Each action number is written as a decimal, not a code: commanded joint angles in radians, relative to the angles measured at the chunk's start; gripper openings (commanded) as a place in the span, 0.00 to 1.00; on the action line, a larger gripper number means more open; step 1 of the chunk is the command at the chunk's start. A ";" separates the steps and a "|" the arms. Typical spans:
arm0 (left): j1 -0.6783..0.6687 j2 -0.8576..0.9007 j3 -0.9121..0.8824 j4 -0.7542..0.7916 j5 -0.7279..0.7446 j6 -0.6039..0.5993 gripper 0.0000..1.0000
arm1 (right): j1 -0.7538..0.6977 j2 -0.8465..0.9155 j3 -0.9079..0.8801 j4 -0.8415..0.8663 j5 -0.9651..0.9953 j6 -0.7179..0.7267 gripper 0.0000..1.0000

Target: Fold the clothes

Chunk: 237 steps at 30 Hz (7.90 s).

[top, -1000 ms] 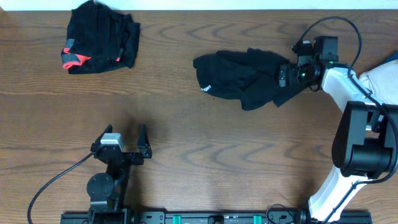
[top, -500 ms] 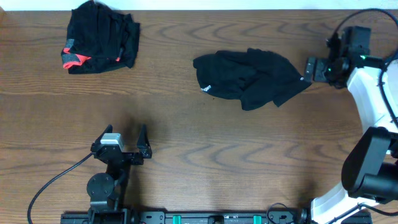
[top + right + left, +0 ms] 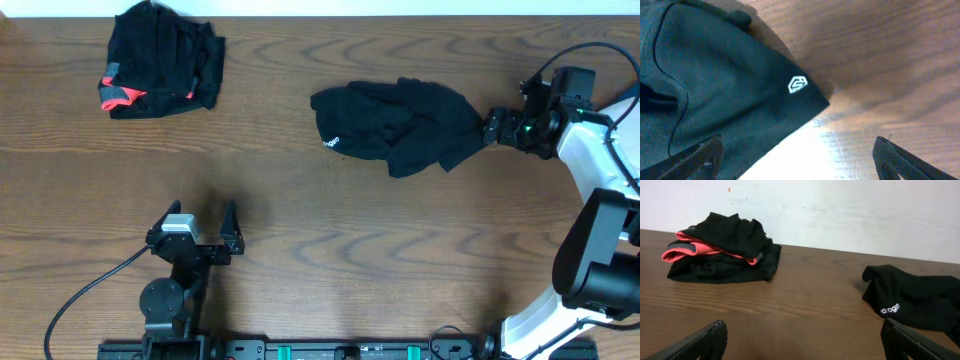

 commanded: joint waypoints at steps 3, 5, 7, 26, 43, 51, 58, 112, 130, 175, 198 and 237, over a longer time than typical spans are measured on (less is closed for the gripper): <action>-0.005 -0.006 -0.016 -0.035 0.014 -0.005 0.98 | 0.010 0.063 -0.013 0.027 -0.077 0.007 0.91; -0.005 -0.006 -0.016 -0.035 0.014 -0.005 0.98 | 0.012 0.083 -0.013 0.032 -0.091 0.008 0.89; -0.005 -0.006 -0.016 -0.035 0.014 -0.005 0.98 | 0.014 0.102 -0.013 0.039 -0.095 0.015 0.88; -0.005 -0.006 -0.016 -0.035 0.014 -0.005 0.98 | 0.029 0.169 -0.013 0.097 -0.132 0.015 0.66; -0.005 -0.006 -0.016 -0.035 0.014 -0.005 0.98 | 0.041 0.081 -0.005 0.124 -0.183 0.045 0.01; -0.005 -0.006 -0.016 -0.035 0.014 -0.005 0.98 | 0.114 -0.137 -0.005 0.109 -0.322 0.060 0.01; -0.005 -0.006 -0.016 -0.035 0.014 -0.005 0.98 | 0.306 -0.288 -0.005 0.118 -0.359 0.117 0.01; -0.005 -0.006 -0.016 -0.035 0.014 -0.005 0.98 | 0.467 -0.295 -0.006 -0.167 0.102 0.204 0.77; -0.005 0.042 -0.015 -0.010 0.408 -0.203 0.98 | 0.445 -0.082 -0.007 -0.070 0.131 0.175 0.96; -0.244 1.332 0.713 -0.303 0.166 -0.027 0.98 | 0.445 -0.082 -0.006 -0.071 0.120 0.182 0.99; -0.256 1.559 0.719 -0.225 0.051 -0.108 0.98 | 0.444 -0.082 -0.006 -0.070 0.121 0.182 0.99; -0.258 1.571 0.719 -0.160 0.111 -0.114 0.06 | 0.365 0.043 -0.006 0.139 0.092 0.166 0.94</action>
